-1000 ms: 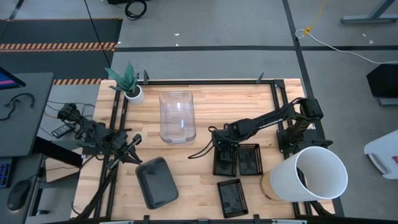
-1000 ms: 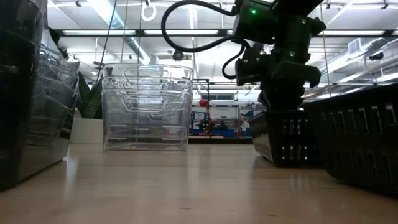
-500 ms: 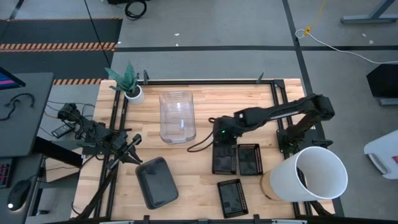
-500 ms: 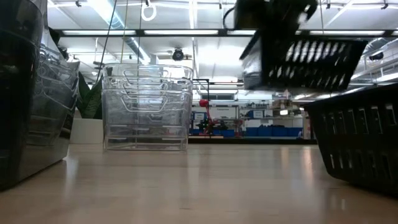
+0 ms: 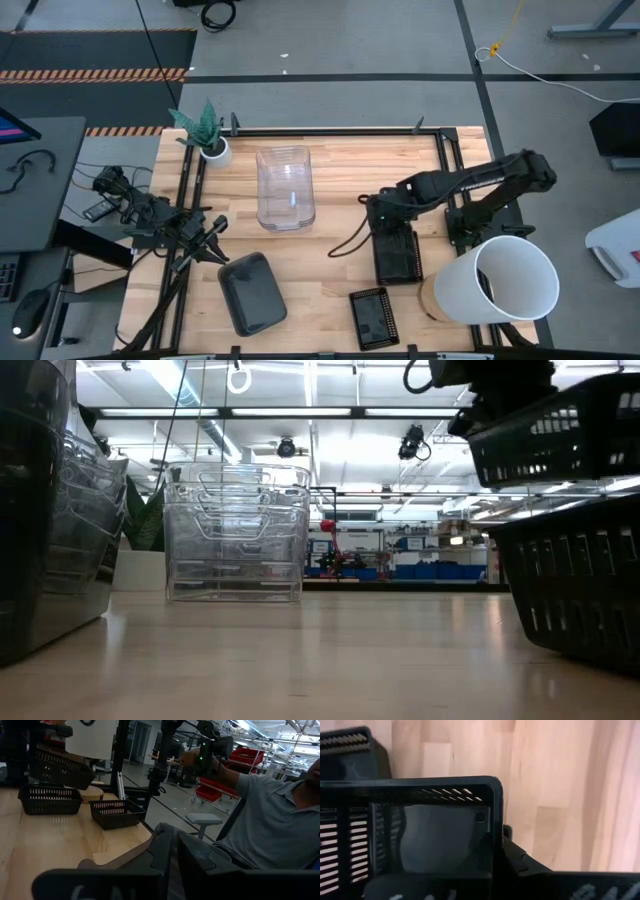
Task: Stack baskets by color
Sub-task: Stack the left black bin on the top right black bin, then stack the bottom black bin on the top black bin
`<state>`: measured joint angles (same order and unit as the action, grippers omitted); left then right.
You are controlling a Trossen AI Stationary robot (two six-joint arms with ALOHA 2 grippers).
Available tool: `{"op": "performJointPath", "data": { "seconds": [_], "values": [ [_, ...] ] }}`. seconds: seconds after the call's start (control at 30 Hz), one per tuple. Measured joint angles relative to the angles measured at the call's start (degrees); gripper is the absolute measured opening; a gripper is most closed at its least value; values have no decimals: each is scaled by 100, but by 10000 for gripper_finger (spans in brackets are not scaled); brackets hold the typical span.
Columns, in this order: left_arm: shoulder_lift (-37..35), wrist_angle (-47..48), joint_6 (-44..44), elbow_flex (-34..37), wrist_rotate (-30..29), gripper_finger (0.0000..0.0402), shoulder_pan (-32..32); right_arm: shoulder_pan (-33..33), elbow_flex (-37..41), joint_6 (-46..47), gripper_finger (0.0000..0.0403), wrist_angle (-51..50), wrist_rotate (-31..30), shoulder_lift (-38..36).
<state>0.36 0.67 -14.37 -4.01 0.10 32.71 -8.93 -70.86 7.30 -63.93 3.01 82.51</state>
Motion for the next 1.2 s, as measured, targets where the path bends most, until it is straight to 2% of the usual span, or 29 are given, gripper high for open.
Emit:
{"op": "performJointPath", "data": {
  "seconds": [0.27,0.67,1.0,1.2],
  "values": [
    [0,-4,0,2,0,30,0,-24,662,19,5,-20,2,-27],
    [0,0,0,4,1,36,0,193,1643,207,37,930,-38,-19],
    [0,0,0,4,1,25,-2,312,1686,517,122,1175,-86,-12],
    [0,0,2,4,0,32,0,291,1686,522,169,1336,-989,75]
  ]
}}
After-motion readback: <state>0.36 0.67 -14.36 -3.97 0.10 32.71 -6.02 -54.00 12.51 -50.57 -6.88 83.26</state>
